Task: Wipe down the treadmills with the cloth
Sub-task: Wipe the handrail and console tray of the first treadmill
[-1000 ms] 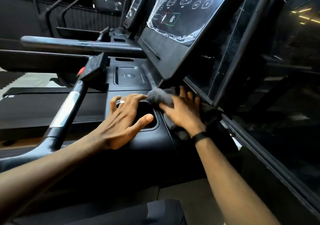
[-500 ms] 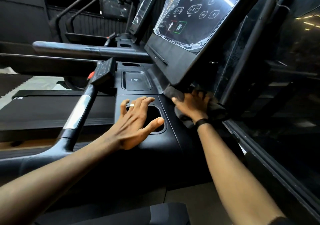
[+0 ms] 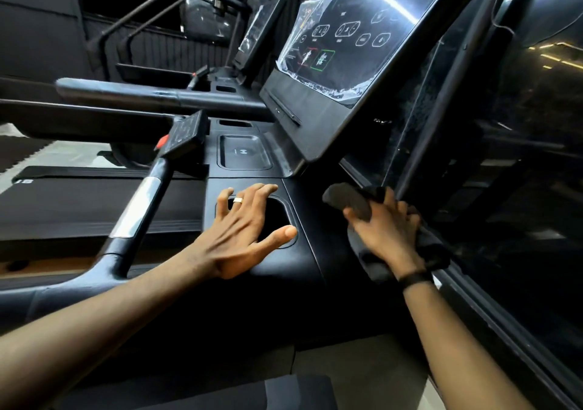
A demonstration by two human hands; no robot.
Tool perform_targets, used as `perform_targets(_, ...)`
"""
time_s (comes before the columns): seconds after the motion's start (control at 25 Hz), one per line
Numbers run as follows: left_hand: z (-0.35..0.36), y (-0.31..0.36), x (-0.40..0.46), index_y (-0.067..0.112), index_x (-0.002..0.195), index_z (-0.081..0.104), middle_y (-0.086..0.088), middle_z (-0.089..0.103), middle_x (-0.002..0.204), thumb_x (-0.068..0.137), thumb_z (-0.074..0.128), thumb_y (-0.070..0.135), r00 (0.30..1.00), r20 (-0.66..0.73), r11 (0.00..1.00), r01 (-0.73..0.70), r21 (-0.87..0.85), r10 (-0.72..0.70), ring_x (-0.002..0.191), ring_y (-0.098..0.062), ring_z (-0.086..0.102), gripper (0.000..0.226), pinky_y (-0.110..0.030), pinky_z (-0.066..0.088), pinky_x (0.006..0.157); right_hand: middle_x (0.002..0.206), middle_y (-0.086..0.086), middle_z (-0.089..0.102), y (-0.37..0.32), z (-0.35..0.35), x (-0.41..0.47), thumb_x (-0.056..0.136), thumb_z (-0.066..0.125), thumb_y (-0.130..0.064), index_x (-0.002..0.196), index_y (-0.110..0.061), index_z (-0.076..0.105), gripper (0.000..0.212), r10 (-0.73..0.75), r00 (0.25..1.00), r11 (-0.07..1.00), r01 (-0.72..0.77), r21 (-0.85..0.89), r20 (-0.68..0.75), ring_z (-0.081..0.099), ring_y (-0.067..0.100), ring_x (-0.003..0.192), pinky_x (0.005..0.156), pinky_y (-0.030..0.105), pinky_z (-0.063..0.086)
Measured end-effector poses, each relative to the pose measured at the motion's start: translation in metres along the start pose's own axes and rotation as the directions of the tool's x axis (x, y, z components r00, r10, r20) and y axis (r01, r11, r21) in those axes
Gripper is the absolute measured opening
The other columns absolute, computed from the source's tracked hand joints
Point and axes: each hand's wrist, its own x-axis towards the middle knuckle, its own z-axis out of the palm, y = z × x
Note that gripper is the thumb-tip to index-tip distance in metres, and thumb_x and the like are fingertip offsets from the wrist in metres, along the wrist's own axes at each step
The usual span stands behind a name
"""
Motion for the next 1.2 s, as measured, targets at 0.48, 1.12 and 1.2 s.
perform_targets(0.48, 0.000, 0.000, -0.001, 0.016, 0.152, 0.018, -0.001, 0.034, 0.149, 0.079, 0.001, 0.088, 0.999, -0.034, 1.000, -0.021, -0.013, 0.020, 0.143, -0.020, 0.030, 0.104, -0.042, -0.006, 0.119, 0.162, -0.001, 0.028, -0.030, 0.003, -0.066, 0.089, 0.040, -0.069, 0.142, -0.043, 0.050, 0.060, -0.309, 0.946, 0.947, 0.316, 0.062, -0.102, 0.037, 0.027, 0.136, 0.111, 0.047, 0.025)
perform_targets(1.12, -0.003, 0.006, -0.005, 0.014, 0.153, 0.017, -0.004, 0.029, 0.154, 0.081, 0.008, 0.084, 0.993, -0.118, 0.999, -0.009, 0.040, 0.014, 0.144, -0.016, 0.020, 0.100, -0.041, -0.010, 0.117, 0.163, -0.006, 0.028, -0.039, -0.004, -0.066, 0.075, 0.023, -0.081, 0.143, -0.048, 0.048, 0.079, -0.383, 0.924, 0.917, 0.382, 0.114, -0.012, 0.035, 0.024, 0.136, 0.109, 0.042, 0.022)
perform_targets(1.2, -0.003, 0.005, -0.004, 0.015, 0.153, 0.014, -0.004, 0.027, 0.156, 0.082, 0.006, 0.085, 0.992, -0.129, 0.999, 0.014, 0.028, -0.011, 0.146, -0.018, 0.021, 0.100, -0.038, -0.013, 0.116, 0.162, -0.002, 0.028, -0.044, 0.001, -0.038, 0.081, 0.031, -0.080, 0.143, -0.051, 0.046, 0.070, -0.262, 0.965, 0.962, 0.260, 0.088, 0.017, 0.032, 0.028, 0.138, 0.113, 0.046, 0.019)
